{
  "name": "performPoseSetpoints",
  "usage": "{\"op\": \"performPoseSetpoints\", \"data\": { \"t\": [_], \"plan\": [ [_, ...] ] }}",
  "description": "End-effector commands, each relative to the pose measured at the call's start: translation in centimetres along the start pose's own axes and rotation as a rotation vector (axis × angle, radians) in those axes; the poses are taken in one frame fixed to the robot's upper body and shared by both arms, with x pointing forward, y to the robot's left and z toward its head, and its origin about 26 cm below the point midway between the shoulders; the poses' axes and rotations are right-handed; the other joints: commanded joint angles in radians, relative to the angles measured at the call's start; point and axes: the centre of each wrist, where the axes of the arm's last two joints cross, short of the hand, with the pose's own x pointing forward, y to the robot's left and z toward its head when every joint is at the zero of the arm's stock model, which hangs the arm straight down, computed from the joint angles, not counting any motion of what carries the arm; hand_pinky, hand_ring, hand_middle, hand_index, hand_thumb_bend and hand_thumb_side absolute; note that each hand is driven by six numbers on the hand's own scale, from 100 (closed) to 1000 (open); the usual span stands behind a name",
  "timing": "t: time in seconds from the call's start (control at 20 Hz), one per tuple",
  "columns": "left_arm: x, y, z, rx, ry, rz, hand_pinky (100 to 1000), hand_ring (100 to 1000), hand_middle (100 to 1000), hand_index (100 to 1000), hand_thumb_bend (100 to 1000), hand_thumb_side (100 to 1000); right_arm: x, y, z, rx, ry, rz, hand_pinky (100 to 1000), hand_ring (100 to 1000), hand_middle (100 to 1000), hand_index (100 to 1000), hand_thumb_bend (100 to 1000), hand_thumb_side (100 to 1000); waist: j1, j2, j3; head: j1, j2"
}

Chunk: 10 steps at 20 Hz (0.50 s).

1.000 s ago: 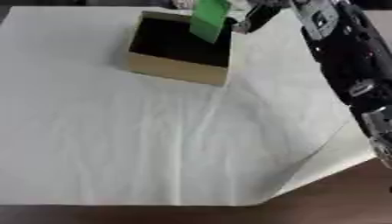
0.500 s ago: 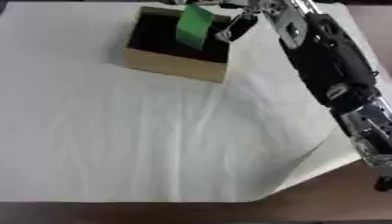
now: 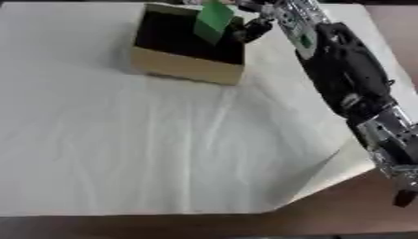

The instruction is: Pick up objects on the table and place them in the box.

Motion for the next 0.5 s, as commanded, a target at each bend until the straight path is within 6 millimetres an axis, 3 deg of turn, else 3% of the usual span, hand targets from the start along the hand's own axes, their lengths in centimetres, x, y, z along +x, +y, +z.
{"op": "performPoseSetpoints", "data": {
  "t": [0.05,0.3,0.5],
  "plan": [
    [0.54,0.35,-0.36,0.003,-0.024,-0.007,823,718,737,928,100,912,-0.69,0.64,0.07,0.028,0.062,0.034,988,982,975,1000,235,276,0.003,-0.013,0.0,-0.002,0.0],
    [0.53,0.35,-0.34,0.001,-0.023,-0.008,824,718,737,929,100,913,-0.9,0.84,0.14,0.035,0.059,0.084,995,989,987,1000,442,473,0.003,-0.012,-0.003,0.0,0.002],
    [0.52,0.37,-0.32,0.001,-0.023,-0.009,824,718,737,929,100,914,-1.0,0.73,0.26,0.045,0.033,0.097,995,992,989,1000,500,556,0.004,-0.012,-0.005,0.002,0.004]
  ]
}}
